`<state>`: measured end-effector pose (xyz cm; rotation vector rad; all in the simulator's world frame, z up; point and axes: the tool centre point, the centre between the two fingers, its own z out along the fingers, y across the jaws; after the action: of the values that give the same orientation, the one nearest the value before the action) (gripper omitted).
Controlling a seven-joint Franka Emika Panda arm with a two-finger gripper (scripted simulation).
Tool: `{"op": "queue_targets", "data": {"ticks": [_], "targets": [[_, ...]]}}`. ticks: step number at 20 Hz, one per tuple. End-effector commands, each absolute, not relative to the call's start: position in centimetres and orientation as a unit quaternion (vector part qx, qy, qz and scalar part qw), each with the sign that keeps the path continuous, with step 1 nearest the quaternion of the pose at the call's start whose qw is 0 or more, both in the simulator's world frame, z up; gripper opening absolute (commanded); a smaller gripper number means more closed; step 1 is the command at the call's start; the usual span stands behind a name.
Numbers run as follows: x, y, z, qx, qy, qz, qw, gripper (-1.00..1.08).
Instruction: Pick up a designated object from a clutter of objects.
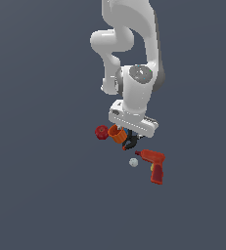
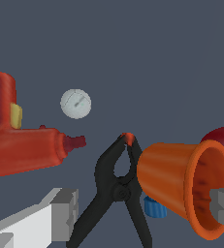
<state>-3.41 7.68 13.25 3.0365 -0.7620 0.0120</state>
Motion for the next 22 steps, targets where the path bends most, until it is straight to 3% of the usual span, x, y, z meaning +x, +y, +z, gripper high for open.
{"op": "queue_targets", "data": {"ticks": [1,11,22], "targets": [[-4.2,8.4,11.7,0.964,-0.266,0.003,0.004,1.0],[-6.6,10.2,7.9,0.947,-0.322,0.001,0.001,1.0],[-7.0,10.5,7.0,0.943,-0.332,0.001,0.0,1.0]]}}
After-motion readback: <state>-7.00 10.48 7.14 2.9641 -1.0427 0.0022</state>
